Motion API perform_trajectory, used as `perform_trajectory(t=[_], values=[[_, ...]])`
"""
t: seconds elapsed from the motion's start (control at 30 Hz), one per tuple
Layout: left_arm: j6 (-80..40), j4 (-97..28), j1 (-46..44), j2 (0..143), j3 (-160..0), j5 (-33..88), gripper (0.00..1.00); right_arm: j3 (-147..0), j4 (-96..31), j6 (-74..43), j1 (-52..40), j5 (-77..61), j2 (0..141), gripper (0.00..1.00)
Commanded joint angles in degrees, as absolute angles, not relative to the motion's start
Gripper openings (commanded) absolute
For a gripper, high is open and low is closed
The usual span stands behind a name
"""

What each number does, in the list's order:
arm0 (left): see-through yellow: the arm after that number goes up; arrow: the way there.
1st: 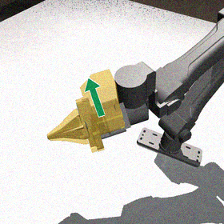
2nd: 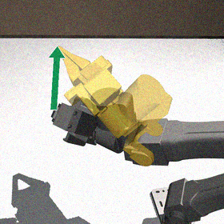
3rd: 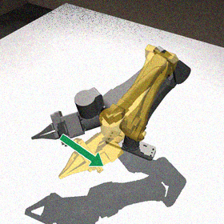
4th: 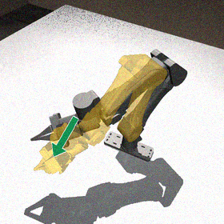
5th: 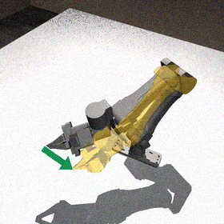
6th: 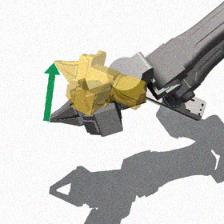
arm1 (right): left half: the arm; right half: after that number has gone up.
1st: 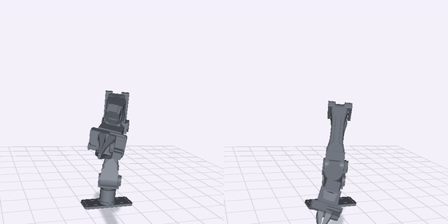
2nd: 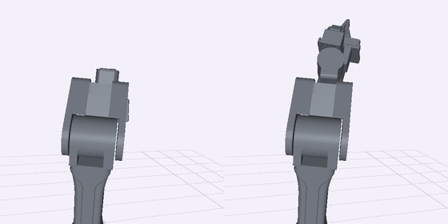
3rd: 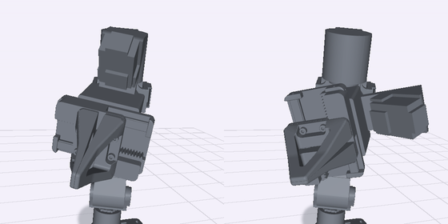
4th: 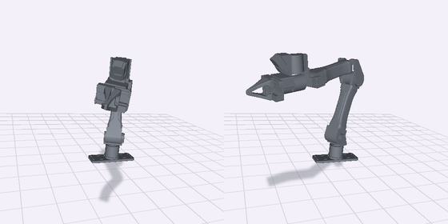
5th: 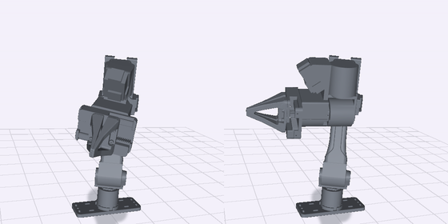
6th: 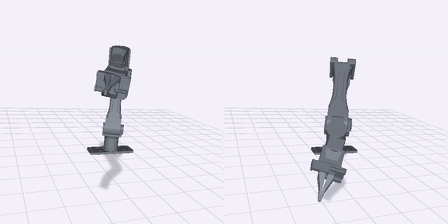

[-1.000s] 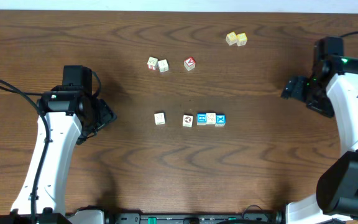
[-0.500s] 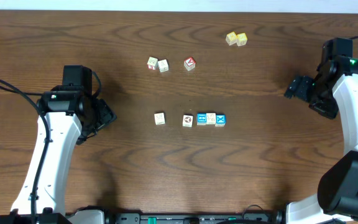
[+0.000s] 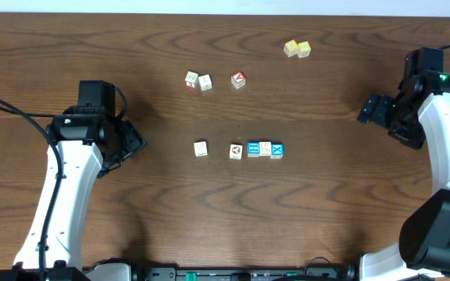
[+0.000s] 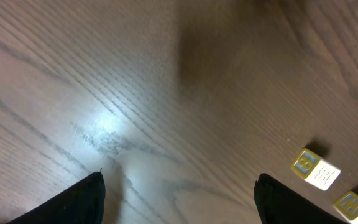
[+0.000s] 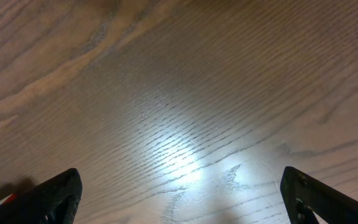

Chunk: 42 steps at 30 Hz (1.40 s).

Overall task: Lift 5 blocks
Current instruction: 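Lower the left gripper to the left end of the block row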

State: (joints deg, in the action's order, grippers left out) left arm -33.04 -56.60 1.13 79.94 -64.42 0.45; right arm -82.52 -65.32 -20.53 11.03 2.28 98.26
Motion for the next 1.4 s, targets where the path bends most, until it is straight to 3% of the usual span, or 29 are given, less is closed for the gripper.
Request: perform_trajectory(t=[0.0, 0.3, 0.43, 0.6, 0.73, 0.87, 0.97, 1.07, 1.17, 1.37], values=[[-33.4, -56.5, 1.4, 79.7, -65.1, -0.5, 0.77, -82.4, -65.3, -20.8, 11.2, 1.5, 98.6, 0.99], [-32.7, -48.4, 1.3, 79.8, -65.1, 1.7, 0.77, -82.4, -65.5, -20.8, 11.2, -6.0, 98.6, 0.99], [-18.5, -45.7, -0.4, 81.2, -65.0, 20.9, 0.77, -82.4, -63.6, -20.8, 11.0, -15.7, 98.6, 0.99], [-17.2, -46.6, -4.0, 83.7, -65.0, 32.3, 0.77, -82.3, -61.5, -20.8, 8.1, -18.6, 98.6, 0.99], [-18.2, -45.5, -5.5, 84.0, -64.9, 33.1, 0.77, -81.3, -61.4, -20.7, 4.4, -18.0, 98.6, 0.99], [-16.5, -43.0, -10.6, 84.5, -64.9, 34.1, 0.68, -78.8, -59.3, -20.8, 0.8, -13.2, 98.6, 0.99], [-16.3, -41.3, -16.3, 85.8, -64.9, 33.6, 0.66, -76.4, -56.0, -20.8, -1.4, -12.1, 98.6, 0.78], [-18.8, -38.9, -22.2, 88.3, -64.9, 29.5, 0.50, -74.1, -53.4, -20.8, -3.0, -12.1, 98.6, 0.66], [-27.0, -38.0, -26.6, 91.2, -64.9, 19.8, 0.46, -72.4, -52.0, -21.2, -3.9, -12.1, 98.6, 0.66], [-22.5, -30.7, -30.9, 96.6, -64.9, 18.3, 0.50, -71.3, -52.1, -20.5, -4.2, -12.0, 98.6, 0.72]])
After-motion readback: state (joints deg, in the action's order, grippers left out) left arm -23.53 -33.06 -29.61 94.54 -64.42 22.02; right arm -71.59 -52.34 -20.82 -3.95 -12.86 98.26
